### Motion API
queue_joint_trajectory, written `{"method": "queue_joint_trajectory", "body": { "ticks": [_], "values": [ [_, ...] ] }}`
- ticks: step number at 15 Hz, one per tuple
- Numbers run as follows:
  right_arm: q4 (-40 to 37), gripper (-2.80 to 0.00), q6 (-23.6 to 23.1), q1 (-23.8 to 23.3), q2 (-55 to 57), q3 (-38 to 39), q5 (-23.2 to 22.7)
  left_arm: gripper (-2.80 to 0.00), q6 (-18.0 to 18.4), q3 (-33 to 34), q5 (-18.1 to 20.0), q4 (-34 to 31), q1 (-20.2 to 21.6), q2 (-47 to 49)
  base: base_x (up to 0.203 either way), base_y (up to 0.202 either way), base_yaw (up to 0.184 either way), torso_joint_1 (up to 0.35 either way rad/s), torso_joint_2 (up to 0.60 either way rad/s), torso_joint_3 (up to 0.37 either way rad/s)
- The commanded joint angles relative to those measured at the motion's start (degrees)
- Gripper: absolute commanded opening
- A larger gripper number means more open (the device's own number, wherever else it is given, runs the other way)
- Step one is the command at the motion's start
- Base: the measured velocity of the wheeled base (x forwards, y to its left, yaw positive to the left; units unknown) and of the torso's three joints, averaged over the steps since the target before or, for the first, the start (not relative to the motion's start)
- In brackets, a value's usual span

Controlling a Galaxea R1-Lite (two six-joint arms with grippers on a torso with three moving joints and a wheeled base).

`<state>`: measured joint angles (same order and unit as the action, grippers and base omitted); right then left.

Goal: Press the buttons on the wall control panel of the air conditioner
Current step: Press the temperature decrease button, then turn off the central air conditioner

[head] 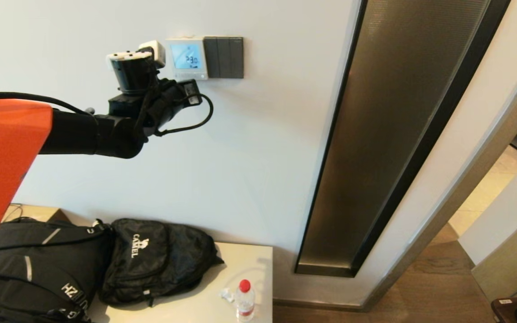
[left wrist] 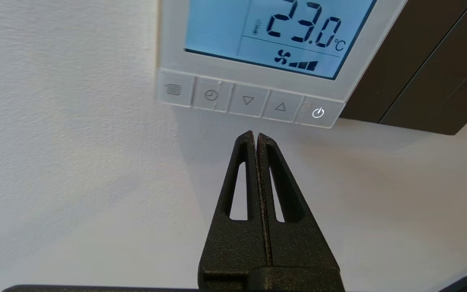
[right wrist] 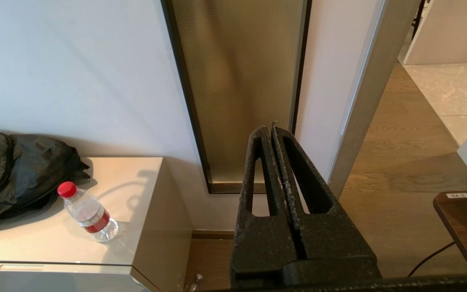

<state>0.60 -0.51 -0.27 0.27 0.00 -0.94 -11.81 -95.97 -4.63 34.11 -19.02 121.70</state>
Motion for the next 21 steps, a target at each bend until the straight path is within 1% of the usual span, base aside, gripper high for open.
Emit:
{"method": "queue_joint_trajectory", "body": {
  "ticks": [1, 5, 10, 13, 16, 18, 20, 21],
  "values": [
    [0.02, -2.80, -0.02, 0.00, 0.00, 0.00, -0.03, -2.80, -0.07, 4.00, -0.10, 1.27, -0.05, -3.90, 0.000, 0.000, 0.000, 0.000, 0.00, 0.000],
    [0.02, -2.80, -0.02, 0.00, 0.03, 0.00, -0.03, -2.80, -0.06, 16.43, -0.12, 5.59, 0.15, -12.12, 0.000, 0.000, 0.000, 0.000, 0.00, 0.000],
    [0.02, -2.80, -0.02, 0.00, 0.00, 0.00, -0.03, -2.80, 0.37, 39.24, -0.36, 13.57, 0.54, -24.48, 0.000, 0.000, 0.000, 0.000, 0.00, 0.000],
    [0.02, -2.80, -0.02, 0.00, 0.00, 0.00, -0.03, -2.80, 0.55, 53.26, -0.59, 16.47, 2.30, -32.41, 0.000, 0.000, 0.000, 0.000, 0.00, 0.000],
    [0.02, -2.80, -0.02, 0.00, 0.00, 0.00, -0.03, -2.80, 0.73, 68.07, -0.22, 19.38, 6.00, -44.02, 0.000, 0.000, 0.000, 0.000, 0.00, 0.000],
    [0.02, -2.80, -0.02, 0.00, 0.03, 0.00, -0.03, -2.80, 1.61, 75.59, -0.16, 19.81, 7.13, -52.74, 0.000, 0.000, 0.000, 0.000, 0.00, 0.000],
    [0.00, -2.80, -0.02, 0.00, 0.08, 0.00, -0.03, -2.80, 3.16, 81.13, -0.33, 19.25, 7.59, -61.53, 0.000, 0.000, 0.000, 0.000, 0.00, 0.000],
    [0.02, -2.80, -0.02, 0.00, 0.00, 0.00, -0.03, -2.80, 4.72, 83.19, -0.70, 17.65, 7.73, -66.21, 0.000, 0.000, 0.000, 0.000, 0.00, 0.000]
  ]
}}
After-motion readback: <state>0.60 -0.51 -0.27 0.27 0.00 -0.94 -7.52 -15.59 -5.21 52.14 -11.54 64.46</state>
